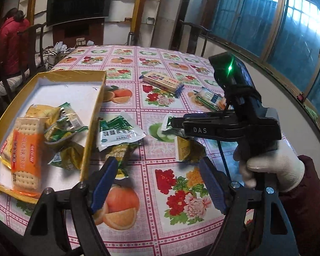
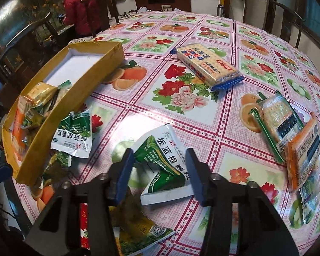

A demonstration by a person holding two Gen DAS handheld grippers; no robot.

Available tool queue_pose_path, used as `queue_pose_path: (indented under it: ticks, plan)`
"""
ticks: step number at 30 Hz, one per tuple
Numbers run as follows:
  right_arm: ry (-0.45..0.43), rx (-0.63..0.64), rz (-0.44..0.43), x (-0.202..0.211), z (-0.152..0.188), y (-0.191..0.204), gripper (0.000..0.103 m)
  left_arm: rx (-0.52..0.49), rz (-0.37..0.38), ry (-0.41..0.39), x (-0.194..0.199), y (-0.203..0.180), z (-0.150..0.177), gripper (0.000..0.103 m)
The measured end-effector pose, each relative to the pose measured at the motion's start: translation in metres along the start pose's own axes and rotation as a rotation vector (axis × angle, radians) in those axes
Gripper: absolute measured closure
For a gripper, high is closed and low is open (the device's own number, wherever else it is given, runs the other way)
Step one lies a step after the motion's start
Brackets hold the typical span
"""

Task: Organize snacks
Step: 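Grasp a gold snack packet with the left tool while the right tool grasps a white-green granule sachet, then carry both items over the white box and open both tools to drop them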

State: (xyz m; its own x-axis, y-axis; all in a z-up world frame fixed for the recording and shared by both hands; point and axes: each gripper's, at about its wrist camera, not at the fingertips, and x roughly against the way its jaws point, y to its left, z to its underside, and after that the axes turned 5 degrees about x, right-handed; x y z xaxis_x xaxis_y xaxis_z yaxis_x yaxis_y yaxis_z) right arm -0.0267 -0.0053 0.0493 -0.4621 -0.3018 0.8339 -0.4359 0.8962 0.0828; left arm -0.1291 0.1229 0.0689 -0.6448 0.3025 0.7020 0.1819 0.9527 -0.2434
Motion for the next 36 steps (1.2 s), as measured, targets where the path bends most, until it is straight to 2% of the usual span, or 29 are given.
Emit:
queue_pose_path:
  ticks: [2,3,9,10,11,12,13,14,15,16,18,19,21,23,25,27,30,33,36]
  plan:
    - [-0.012,-0.011,-0.016,0.01,0.005,-0.005,0.083,-0.025,-0.005,0.036,-0.015,-0.011,-0.001,0.024]
    - [-0.016,-0.023,-0.022,0.013,0.008,-0.008,0.088,-0.038,0.005,0.052,-0.023,-0.017,-0.001,0.024]
    - [-0.036,-0.066,0.009,0.029,0.024,-0.036,0.088,-0.069,0.023,0.114,-0.063,-0.036,-0.009,0.024]
    - [-0.042,-0.087,0.014,0.03,0.025,-0.044,0.086,-0.076,0.024,0.114,-0.068,-0.039,-0.011,0.024]
    - [-0.049,-0.11,0.009,0.034,0.027,-0.051,0.079,-0.095,0.022,0.117,-0.074,-0.042,-0.012,0.024]
    - [-0.059,-0.131,-0.01,0.037,0.029,-0.057,0.065,-0.119,0.013,0.12,-0.079,-0.046,-0.013,0.024]
    - [-0.066,-0.144,-0.031,0.039,0.031,-0.062,0.056,-0.14,-0.004,0.126,-0.086,-0.05,-0.013,0.024]
    - [-0.073,-0.149,-0.041,0.041,0.033,-0.065,0.041,-0.154,-0.012,0.137,-0.092,-0.054,-0.012,0.024]
    - [-0.085,-0.144,-0.045,0.043,0.034,-0.067,0.036,-0.158,-0.001,0.159,-0.099,-0.055,-0.012,0.024]
    - [-0.093,-0.134,-0.043,0.043,0.035,-0.067,0.036,-0.157,0.023,0.186,-0.105,-0.057,-0.011,0.026]
    - [-0.085,-0.107,-0.039,0.04,0.035,-0.065,0.036,-0.176,-0.003,0.168,-0.107,-0.061,-0.014,0.043]
    - [-0.076,-0.091,-0.035,0.036,0.036,-0.064,0.036,-0.166,0.011,0.166,-0.106,-0.061,-0.014,0.054]
    - [-0.059,-0.07,-0.018,0.029,0.037,-0.062,0.036,-0.131,0.052,0.164,-0.103,-0.056,-0.014,0.056]
    - [-0.047,-0.05,-0.02,0.023,0.038,-0.06,0.036,-0.117,0.042,0.157,-0.099,-0.05,-0.012,0.059]
    - [-0.032,-0.041,-0.003,0.018,0.041,-0.058,0.045,-0.088,0.057,0.144,-0.09,-0.042,-0.01,0.06]
    - [-0.035,-0.02,0.038,0.02,0.043,-0.054,0.061,-0.053,0.064,0.123,-0.081,-0.036,-0.012,0.06]
    - [-0.04,-0.045,0.01,0.024,0.046,-0.055,0.068,-0.013,0.073,0.074,-0.057,-0.023,-0.017,0.06]
    - [-0.068,-0.085,-0.041,0.034,0.047,-0.056,0.07,0.039,0.073,0.02,-0.025,-0.001,-0.027,0.06]
    - [-0.11,-0.072,-0.08,0.05,0.034,-0.04,0.07,0.077,0.036,-0.03,0.001,0.029,-0.045,0.06]
